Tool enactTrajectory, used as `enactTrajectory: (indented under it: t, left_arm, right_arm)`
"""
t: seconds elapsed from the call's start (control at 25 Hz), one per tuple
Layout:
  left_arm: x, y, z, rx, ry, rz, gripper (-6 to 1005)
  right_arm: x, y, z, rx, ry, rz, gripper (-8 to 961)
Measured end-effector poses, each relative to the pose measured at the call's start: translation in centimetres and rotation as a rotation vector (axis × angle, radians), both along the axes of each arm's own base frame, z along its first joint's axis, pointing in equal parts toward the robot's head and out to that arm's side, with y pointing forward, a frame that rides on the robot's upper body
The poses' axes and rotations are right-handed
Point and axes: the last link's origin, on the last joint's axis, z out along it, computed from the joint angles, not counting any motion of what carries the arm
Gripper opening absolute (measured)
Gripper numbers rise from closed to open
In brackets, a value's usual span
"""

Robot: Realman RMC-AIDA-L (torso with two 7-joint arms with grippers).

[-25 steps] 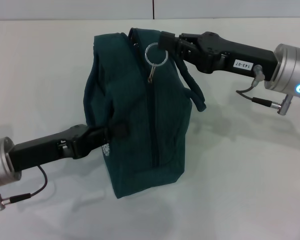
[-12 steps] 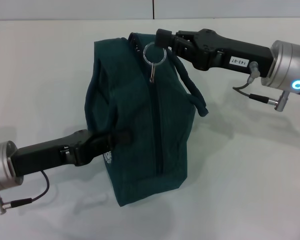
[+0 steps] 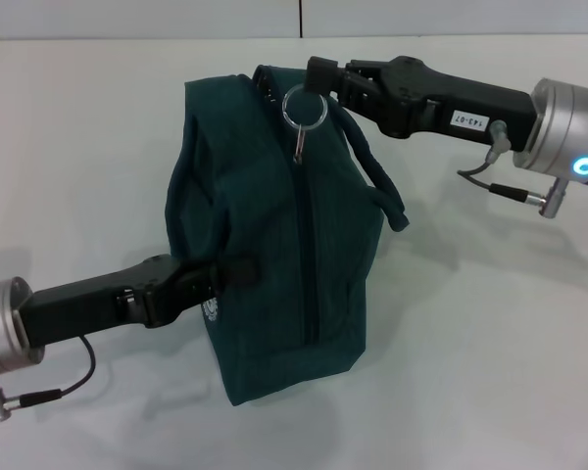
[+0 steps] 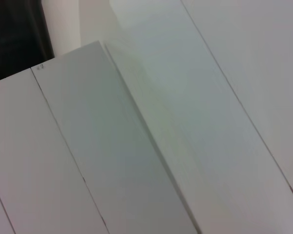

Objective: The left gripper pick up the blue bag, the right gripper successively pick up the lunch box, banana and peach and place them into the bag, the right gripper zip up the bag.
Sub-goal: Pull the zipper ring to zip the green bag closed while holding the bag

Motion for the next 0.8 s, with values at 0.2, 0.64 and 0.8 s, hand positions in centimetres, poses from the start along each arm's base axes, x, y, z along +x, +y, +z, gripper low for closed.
enactTrajectory:
  t: [0.2,0.64,0.8]
  left_arm:
    - [-0.1,0.1,0.1,0.009,0.001,0.006,51]
    - [0.3,0.5,0.1,0.013,-0.003,0.001,50]
    - [0.4,0.6,0.1,0.012,-0.004,-0.003,50]
  right_arm:
    - [0.7,-0.6,0.0,-0.014,0.011,-0.011,1]
    - [2.3,-1.7,-0.4,-0.046,0.017,-0.053,2]
    - [2.4,-1.7,-0.6,-0.050,0.015,-0.059,2]
